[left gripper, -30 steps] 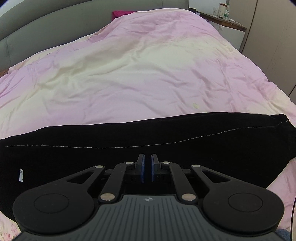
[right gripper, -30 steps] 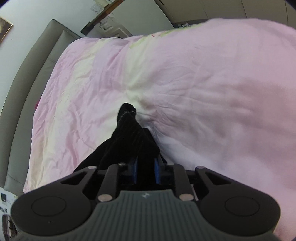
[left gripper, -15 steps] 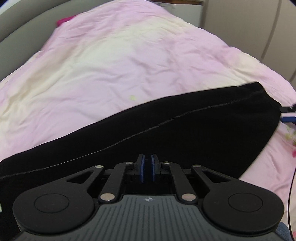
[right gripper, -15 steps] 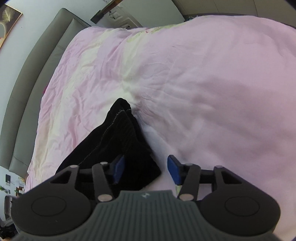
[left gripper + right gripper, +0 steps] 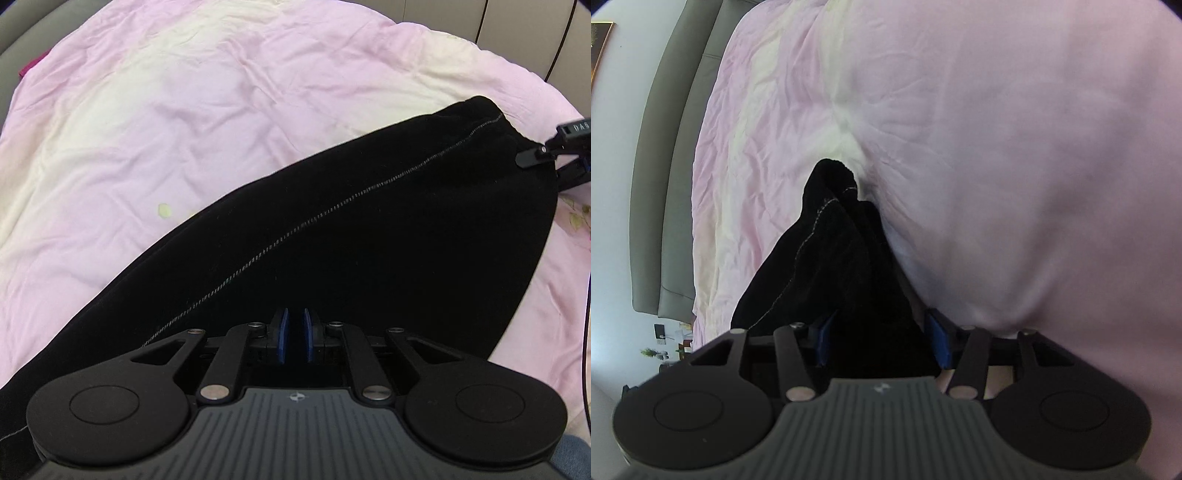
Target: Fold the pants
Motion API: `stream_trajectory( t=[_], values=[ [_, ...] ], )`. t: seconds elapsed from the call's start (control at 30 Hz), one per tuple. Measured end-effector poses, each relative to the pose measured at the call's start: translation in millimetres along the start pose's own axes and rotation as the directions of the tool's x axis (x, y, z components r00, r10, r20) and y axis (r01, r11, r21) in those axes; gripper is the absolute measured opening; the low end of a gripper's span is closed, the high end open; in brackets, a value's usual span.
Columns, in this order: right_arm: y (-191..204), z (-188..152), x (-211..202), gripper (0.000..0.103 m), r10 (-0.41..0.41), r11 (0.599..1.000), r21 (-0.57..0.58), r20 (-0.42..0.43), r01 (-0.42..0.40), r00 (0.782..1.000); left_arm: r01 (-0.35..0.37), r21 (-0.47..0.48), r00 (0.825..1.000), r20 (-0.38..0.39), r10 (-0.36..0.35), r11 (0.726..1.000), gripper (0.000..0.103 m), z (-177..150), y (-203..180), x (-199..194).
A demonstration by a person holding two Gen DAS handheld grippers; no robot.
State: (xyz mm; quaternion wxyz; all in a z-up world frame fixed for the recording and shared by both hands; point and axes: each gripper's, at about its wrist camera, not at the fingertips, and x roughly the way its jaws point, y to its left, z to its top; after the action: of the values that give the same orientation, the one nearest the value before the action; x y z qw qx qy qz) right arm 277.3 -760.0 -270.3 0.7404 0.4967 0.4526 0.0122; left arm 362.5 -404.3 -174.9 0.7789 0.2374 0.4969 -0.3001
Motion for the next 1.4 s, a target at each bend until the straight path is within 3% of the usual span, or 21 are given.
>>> stream_trajectory(
  t=[0.07,0.13,0.2,0.33,0.4,0.5,0.57,0.77,0.93,1.07,1.2,1.4],
  values=[
    [2.4,-1.1,2.3,0.043,-0.002,1.0,-0.024,0.005,0.002,1.0,-0.016,0.02,1.0,0.013,0.016,1.0,0.013,9.0,1.4,4.6],
    [4.1,-2.5,-1.5,0.031,0.001,0.999,-0.048,0.007,0.0,1.0,-0.047,0.054,0.999,0.017,0.047,0.997,0.013,20.6,3.7,10.6],
    [8.6,-4.3,-7.4,0.027,0.01,0.998,-0.058,0.016,-0.009,1.0,-0.039,0.09,0.999,-0.021,0.041,0.995,0.012,29.9,8.1,22.5],
    [29.1,-6.1,-23.2,0.023,0.039,0.995,-0.098,0.055,-0.033,0.998,0.002,0.073,0.997,-0.074,0.004,0.997,0.01,38.1,19.5,41.9],
    [44.1,-5.9,-33.8,0.022,0.059,0.992,-0.112,0.072,-0.051,0.996,0.015,0.03,0.997,-0.076,-0.013,0.999,0.009,38.2,24.1,41.8],
    [75.0,-3.8,-47.3,0.02,0.074,0.989,-0.136,0.085,-0.062,0.994,0.015,0.037,0.998,-0.063,-0.013,0.999,0.011,33.2,24.2,30.6],
    [97.9,-3.9,-56.1,0.02,0.075,0.988,-0.143,0.099,-0.061,0.992,-0.005,0.044,0.999,-0.046,0.007,0.999,0.018,25.0,24.3,15.5],
    [177.6,-21.0,-76.1,0.018,0.107,0.979,-0.187,0.129,-0.082,0.986,0.036,-0.02,0.999,0.041,-0.036,0.999,0.021,-28.3,33.0,-49.6],
    [276.3,-59.6,-73.5,0.018,0.151,0.944,-0.313,0.123,-0.106,0.981,0.014,-0.128,0.996,0.085,-0.003,0.992,0.022,-79.0,57.9,-95.0],
    [354.5,-107.0,-43.6,0.018,0.148,0.901,-0.423,0.091,-0.096,0.985,-0.024,-0.226,0.992,0.116,0.052,0.974,0.025,-120.9,89.6,-126.7],
    [415.2,-169.1,18.9,0.018,0.088,0.855,-0.515,0.028,-0.061,0.996,-0.044,-0.315,0.985,0.142,0.093,0.948,0.029,-163.9,126.7,-151.8],
    [446.4,-261.5,146.0,0.018,-0.05,0.808,-0.59,-0.081,-0.008,0.995,-0.034,-0.456,0.978,0.168,0.123,0.889,0.03,-223.7,174.1,-176.8]
  ],
)
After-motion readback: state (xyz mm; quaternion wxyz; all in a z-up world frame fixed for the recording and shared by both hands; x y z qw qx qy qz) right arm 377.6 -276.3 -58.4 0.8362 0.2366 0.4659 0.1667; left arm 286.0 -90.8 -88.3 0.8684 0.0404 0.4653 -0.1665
